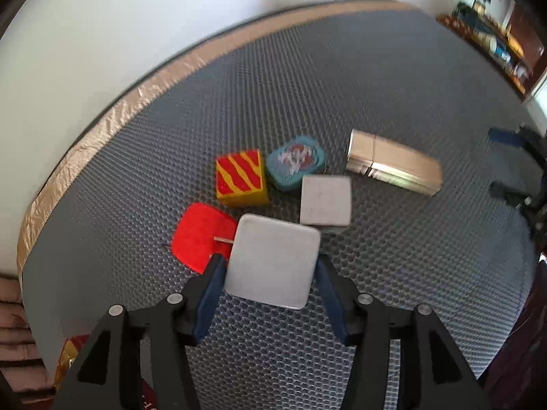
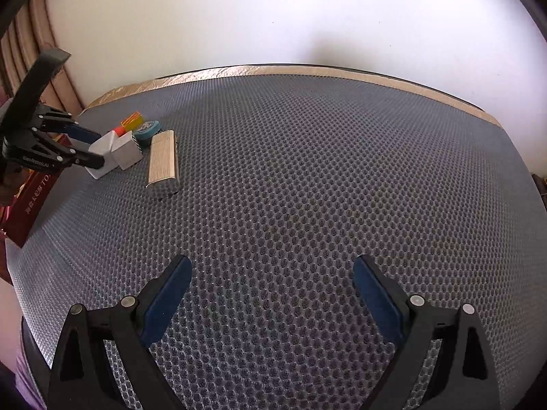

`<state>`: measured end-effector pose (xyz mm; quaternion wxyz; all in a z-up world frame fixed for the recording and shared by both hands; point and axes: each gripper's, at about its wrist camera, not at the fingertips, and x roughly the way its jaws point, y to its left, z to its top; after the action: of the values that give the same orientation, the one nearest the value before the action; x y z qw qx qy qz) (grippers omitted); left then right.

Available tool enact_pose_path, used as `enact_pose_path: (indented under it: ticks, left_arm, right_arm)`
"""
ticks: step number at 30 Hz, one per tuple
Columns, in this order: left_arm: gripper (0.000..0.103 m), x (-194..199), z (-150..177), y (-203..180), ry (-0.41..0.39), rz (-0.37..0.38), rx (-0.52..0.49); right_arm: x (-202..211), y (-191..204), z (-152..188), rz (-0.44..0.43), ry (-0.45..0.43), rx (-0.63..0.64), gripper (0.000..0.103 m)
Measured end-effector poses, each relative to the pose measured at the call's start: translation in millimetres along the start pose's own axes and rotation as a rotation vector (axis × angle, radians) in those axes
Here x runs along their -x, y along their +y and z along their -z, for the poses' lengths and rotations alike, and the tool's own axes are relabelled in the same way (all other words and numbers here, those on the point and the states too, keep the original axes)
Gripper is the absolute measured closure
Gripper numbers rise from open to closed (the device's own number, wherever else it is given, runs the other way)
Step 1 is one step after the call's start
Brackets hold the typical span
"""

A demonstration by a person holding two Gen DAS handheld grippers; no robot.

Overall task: Organize rigid objects
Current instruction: 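Move the left gripper to the white charger and grasp it, then lift the white charger with the left gripper while the right gripper grasps the gold lighter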

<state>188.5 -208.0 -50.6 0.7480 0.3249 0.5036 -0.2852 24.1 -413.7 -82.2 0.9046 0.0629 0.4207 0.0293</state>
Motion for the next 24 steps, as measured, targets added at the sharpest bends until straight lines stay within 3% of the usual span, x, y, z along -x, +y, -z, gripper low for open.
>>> enact_pose_path:
  ticks: [4,8,12,16,19,21,24]
  left_arm:
    - [0.045,-10,1,-3,0.010,-0.012,-0.009]
    - [0.050,-11,11,7,-0.013,0.072,0.167]
    - [0.050,-5,40,1,-0.072,0.060,0.345]
    - [0.050,7,84,-4,-0.133,0.103,0.575]
    - [0.050,14,112,-8,-0.152,0.091,0.671]
    - [0.050,16,127,-9,-0.162,0.078,0.710]
    - [0.049,18,138,-15,-0.166,0.057,0.731]
  right_arm:
    - [-1,2,1,-0.005,0.006,-0.003,0.008]
    - [-8,7,-2,-0.010,0.011,0.000,0.006]
    - [-11,10,-2,-0.008,0.022,0.008,0.003]
    - [-17,18,-4,0.013,0.034,0.027,0.002]
    - [-19,24,-6,0.035,0.031,0.040,0.002]
    - [-16,31,-12,-0.002,0.002,0.049,0.006]
    - [-16,50,-27,-0.056,-0.008,0.093,0.027]
